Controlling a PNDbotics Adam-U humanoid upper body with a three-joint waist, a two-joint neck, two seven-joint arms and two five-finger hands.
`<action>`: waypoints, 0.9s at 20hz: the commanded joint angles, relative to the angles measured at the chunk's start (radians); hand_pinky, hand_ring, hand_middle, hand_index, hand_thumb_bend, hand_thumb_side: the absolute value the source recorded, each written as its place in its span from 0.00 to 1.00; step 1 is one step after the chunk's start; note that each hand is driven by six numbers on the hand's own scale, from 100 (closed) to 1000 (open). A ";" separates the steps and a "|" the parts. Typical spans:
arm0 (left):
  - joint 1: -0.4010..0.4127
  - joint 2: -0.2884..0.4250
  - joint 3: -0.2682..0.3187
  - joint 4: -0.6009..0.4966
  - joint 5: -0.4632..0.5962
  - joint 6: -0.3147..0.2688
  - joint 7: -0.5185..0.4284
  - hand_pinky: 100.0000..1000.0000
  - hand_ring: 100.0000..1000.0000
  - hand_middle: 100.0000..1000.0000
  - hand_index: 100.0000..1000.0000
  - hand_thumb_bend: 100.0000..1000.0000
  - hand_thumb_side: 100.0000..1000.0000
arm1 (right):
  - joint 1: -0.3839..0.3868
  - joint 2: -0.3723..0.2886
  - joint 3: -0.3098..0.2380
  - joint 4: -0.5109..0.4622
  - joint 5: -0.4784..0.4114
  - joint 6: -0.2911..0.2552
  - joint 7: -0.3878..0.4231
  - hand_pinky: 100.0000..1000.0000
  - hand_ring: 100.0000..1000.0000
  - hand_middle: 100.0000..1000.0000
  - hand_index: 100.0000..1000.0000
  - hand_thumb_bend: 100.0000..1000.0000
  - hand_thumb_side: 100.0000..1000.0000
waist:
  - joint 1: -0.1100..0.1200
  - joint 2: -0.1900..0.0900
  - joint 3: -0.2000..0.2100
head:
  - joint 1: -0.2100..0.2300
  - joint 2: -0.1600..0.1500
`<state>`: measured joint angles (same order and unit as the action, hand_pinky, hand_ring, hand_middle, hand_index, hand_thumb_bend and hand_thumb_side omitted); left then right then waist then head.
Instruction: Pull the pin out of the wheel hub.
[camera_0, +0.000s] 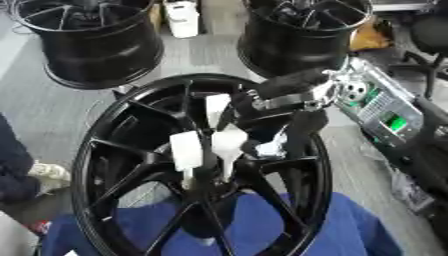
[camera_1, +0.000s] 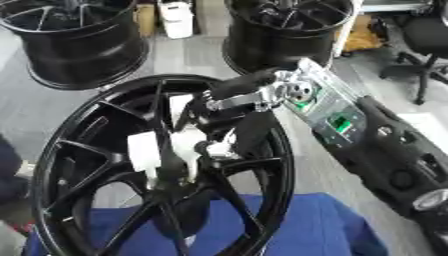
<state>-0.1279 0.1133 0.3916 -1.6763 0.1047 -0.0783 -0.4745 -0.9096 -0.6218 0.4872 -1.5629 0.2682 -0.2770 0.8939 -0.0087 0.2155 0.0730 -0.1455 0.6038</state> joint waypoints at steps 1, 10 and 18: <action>-0.007 0.010 0.001 -0.016 -0.001 0.000 -0.003 0.76 0.73 0.63 0.67 0.12 0.81 | -0.013 0.000 -0.003 0.020 0.015 -0.017 0.013 0.83 0.84 0.81 0.90 0.00 0.55 | 0.003 -0.011 0.002 | -0.006 -0.012; -0.010 0.010 0.002 -0.016 0.001 0.000 -0.003 0.76 0.73 0.63 0.67 0.12 0.81 | -0.015 0.015 -0.019 0.054 0.031 -0.028 0.013 0.81 0.81 0.75 0.90 0.00 0.41 | 0.003 -0.010 0.005 | -0.010 -0.016; -0.011 0.010 0.002 -0.017 0.001 0.000 -0.003 0.76 0.73 0.63 0.67 0.12 0.81 | -0.016 0.019 -0.027 0.060 0.037 -0.034 -0.002 0.76 0.70 0.46 0.85 0.00 0.09 | 0.003 -0.009 0.007 | -0.010 -0.019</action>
<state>-0.1314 0.1131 0.3916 -1.6764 0.1049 -0.0781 -0.4747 -0.9067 -0.5930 0.4748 -1.5003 0.3010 -0.2943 0.8823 -0.0084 0.2186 0.0787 -0.1523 0.5980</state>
